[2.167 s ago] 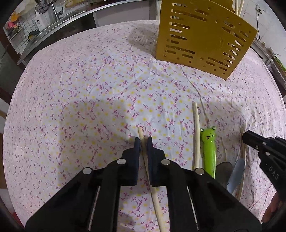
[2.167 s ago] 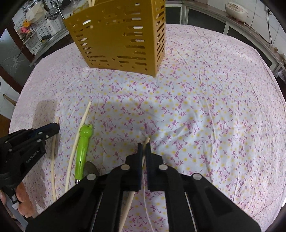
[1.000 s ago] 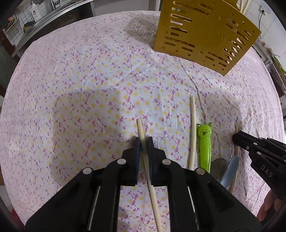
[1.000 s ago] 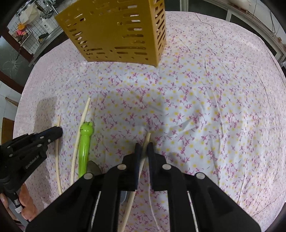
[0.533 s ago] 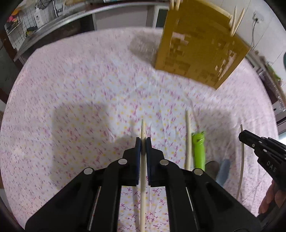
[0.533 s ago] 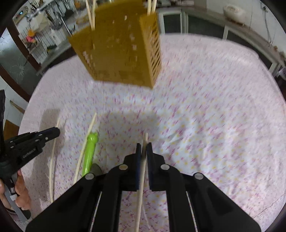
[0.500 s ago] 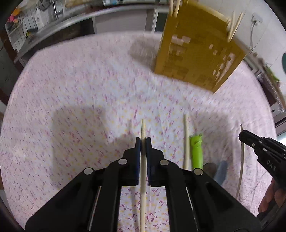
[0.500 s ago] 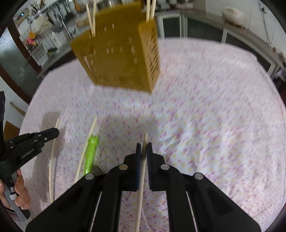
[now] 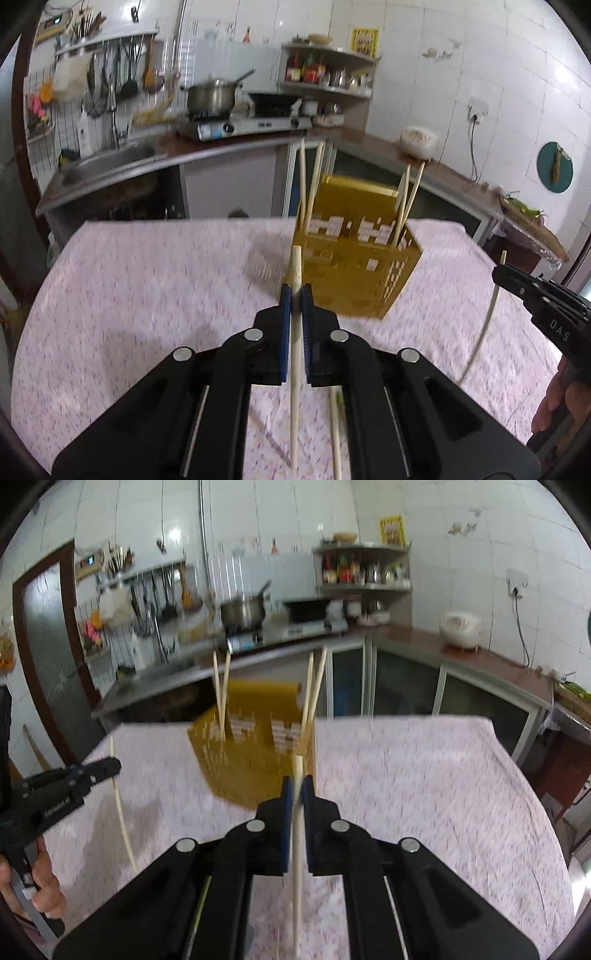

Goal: Organize utensils
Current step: 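Lift both held chopsticks and carry them over the yellow holder, then lower both chopsticks into the yellow holder and open both tools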

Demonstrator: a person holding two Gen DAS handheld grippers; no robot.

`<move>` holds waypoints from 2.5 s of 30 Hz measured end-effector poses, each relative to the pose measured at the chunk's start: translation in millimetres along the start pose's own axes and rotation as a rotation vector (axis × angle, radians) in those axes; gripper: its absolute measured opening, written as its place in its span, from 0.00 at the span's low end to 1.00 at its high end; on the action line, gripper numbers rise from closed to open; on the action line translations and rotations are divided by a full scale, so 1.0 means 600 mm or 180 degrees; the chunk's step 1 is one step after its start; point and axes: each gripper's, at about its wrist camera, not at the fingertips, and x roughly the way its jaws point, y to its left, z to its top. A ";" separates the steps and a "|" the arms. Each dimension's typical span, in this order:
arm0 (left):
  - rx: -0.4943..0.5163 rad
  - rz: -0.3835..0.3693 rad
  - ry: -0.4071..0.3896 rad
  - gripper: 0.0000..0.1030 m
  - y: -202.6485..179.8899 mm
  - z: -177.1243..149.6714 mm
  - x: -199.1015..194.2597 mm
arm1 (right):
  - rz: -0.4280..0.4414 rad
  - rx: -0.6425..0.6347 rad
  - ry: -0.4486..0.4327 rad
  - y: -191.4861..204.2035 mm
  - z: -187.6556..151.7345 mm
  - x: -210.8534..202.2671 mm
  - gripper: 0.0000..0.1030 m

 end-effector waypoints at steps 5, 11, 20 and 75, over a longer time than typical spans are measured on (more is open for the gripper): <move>0.0014 -0.0016 -0.0182 0.04 -0.010 0.030 -0.007 | -0.0055 -0.0042 -0.0410 0.004 0.032 -0.026 0.06; 0.0027 -0.0034 -0.0366 0.04 -0.018 0.090 -0.018 | -0.0057 -0.0058 -0.0571 0.011 0.088 -0.041 0.06; 0.0148 0.0026 -0.0608 0.04 -0.048 0.206 -0.029 | -0.0018 -0.0065 -0.0709 0.027 0.178 -0.065 0.06; -0.0096 -0.0151 -0.0343 0.24 0.000 0.166 0.191 | 0.0085 0.0142 -0.0237 -0.027 0.123 0.154 0.17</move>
